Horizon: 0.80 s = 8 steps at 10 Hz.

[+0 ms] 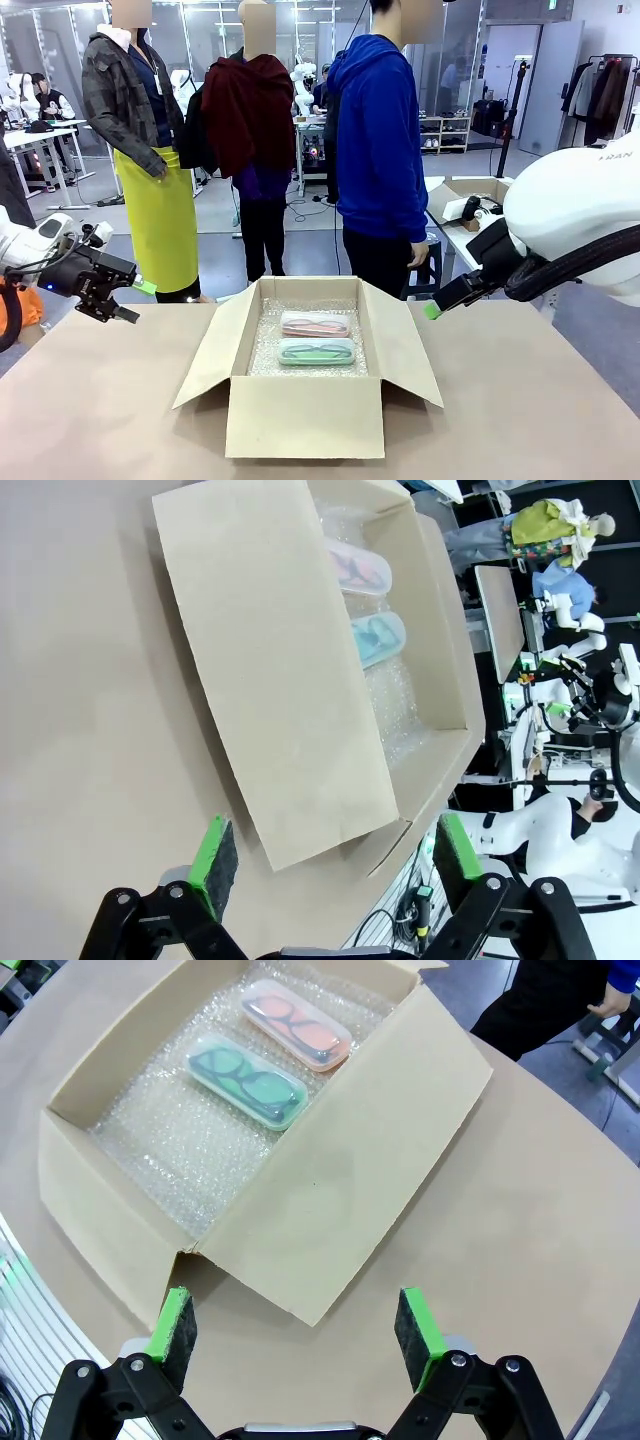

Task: Pack the glasses set securely to prepare it for shipping.
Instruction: Position the Package Box on the left side of the table.

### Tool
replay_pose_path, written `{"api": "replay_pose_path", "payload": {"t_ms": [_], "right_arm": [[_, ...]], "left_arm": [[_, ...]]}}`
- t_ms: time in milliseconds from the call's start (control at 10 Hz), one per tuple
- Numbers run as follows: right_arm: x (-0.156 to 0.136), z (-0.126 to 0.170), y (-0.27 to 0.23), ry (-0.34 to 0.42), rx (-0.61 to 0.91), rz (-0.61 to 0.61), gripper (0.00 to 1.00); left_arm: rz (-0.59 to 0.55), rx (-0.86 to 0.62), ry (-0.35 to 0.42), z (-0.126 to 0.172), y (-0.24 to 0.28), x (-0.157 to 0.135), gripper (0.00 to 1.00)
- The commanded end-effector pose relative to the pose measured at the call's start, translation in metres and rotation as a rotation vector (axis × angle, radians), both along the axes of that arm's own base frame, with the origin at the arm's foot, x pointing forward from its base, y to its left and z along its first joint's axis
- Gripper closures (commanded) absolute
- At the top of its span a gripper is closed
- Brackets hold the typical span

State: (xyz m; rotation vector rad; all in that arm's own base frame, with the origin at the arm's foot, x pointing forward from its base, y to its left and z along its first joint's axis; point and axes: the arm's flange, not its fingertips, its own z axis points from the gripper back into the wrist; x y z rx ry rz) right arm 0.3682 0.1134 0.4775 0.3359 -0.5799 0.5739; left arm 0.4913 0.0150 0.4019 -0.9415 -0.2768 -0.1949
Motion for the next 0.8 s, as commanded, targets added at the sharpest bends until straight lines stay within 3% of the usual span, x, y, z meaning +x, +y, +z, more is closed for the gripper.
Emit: {"api": "replay_pose_path", "payload": {"t_ms": [0,400,700], "right_arm": [[0.001,0.0,0.001,-0.014,0.003,0.012,0.0],[0.001,0.0,0.001,-0.014,0.003,0.012,0.0],[0.001,0.0,0.001,-0.014,0.003,0.012,0.0]], "left_arm": [[0.002,-0.042,-0.02,-0.019,-0.005,0.005,0.0],[0.034,-0.083,-0.036,-0.059,-0.016,0.009,0.0],[0.045,-0.11,0.002,-0.099,-0.028,0.006,0.0]]}}
